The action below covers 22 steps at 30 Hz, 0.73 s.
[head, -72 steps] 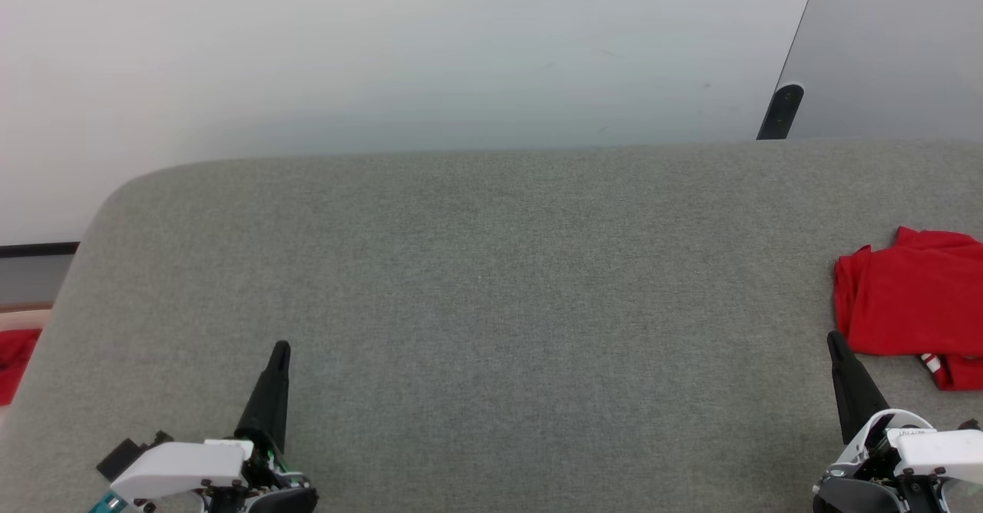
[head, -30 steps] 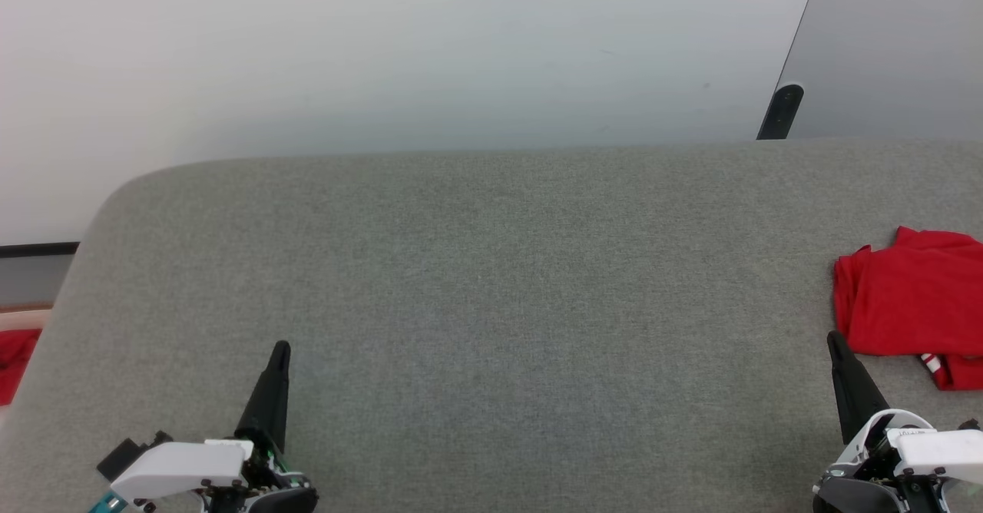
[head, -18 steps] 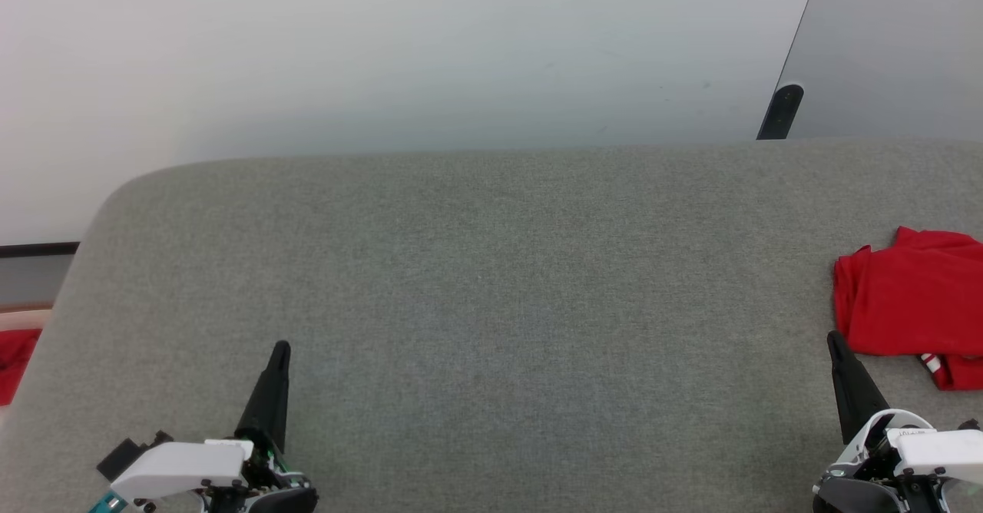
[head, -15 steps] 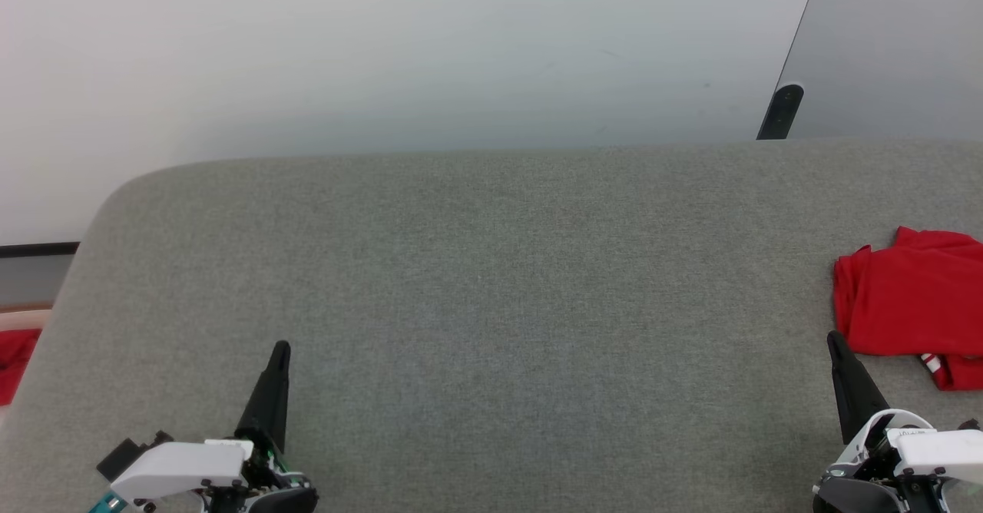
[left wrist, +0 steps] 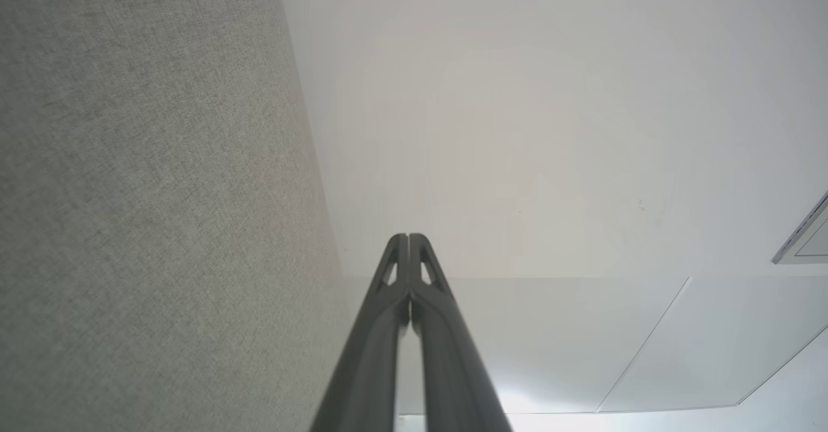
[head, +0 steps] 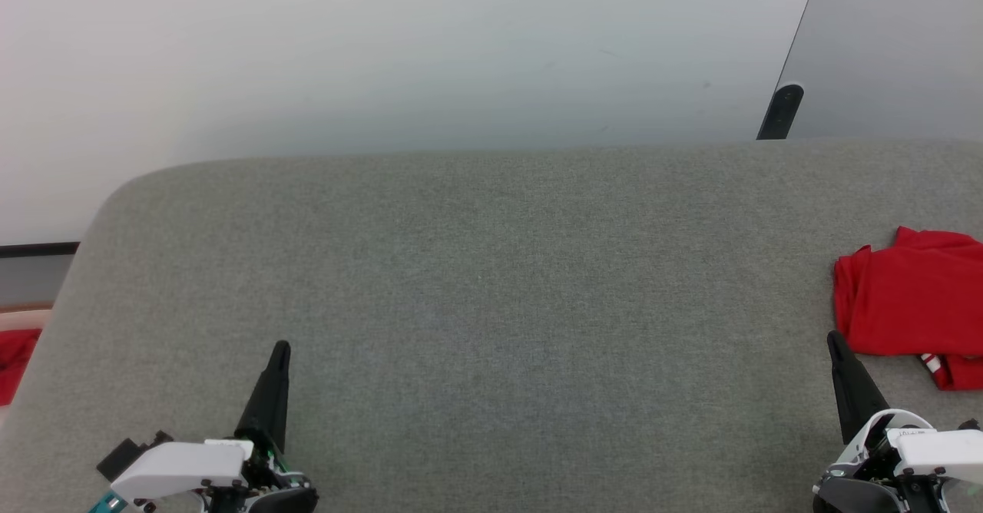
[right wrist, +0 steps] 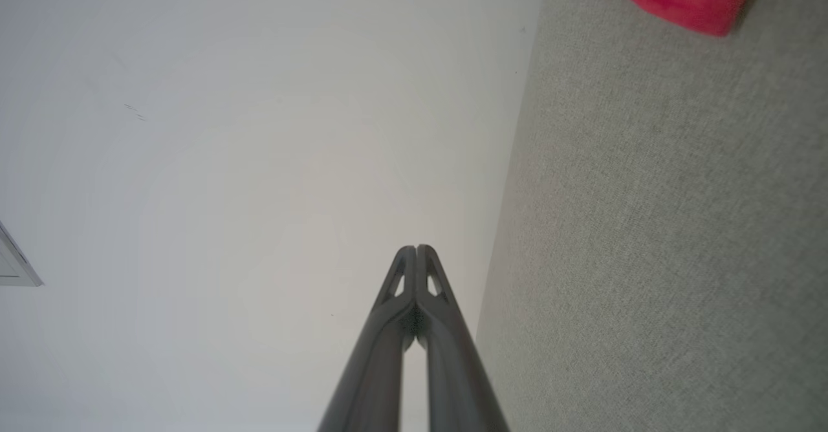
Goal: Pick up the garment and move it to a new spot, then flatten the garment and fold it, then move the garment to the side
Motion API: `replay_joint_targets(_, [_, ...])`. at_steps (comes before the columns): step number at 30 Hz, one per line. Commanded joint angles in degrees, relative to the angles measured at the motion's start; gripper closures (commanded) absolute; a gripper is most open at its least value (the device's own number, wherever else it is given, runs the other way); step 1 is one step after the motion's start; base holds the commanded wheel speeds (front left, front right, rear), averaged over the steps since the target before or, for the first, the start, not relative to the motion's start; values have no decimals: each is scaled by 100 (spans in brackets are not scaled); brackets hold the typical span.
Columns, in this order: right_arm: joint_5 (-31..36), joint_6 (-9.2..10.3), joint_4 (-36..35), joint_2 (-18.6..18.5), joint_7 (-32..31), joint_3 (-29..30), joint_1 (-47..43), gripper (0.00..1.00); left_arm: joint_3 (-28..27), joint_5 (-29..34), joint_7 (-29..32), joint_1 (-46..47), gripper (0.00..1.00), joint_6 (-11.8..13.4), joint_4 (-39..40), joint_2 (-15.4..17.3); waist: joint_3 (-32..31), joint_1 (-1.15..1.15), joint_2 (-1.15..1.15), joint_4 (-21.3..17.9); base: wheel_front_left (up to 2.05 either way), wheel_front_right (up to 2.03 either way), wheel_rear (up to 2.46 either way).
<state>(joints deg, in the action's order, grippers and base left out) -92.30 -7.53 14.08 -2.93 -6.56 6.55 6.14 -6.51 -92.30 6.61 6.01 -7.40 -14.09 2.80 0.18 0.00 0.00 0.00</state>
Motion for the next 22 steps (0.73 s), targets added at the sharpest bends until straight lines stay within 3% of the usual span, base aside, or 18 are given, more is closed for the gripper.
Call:
replay_joint_targets(1, [-22, 8, 3, 16, 1, -2, 20, 100, -11, -21, 4, 53, 100, -28, -5, 1, 0, 0, 0, 0, 0, 0, 0])
replay_joint_targets(22, [-22, 8, 3, 16, 1, -3, 20, 100, -10, -22, 3, 53, 100, -27, -5, 1, 0, 0, 0, 0, 0, 0, 0])
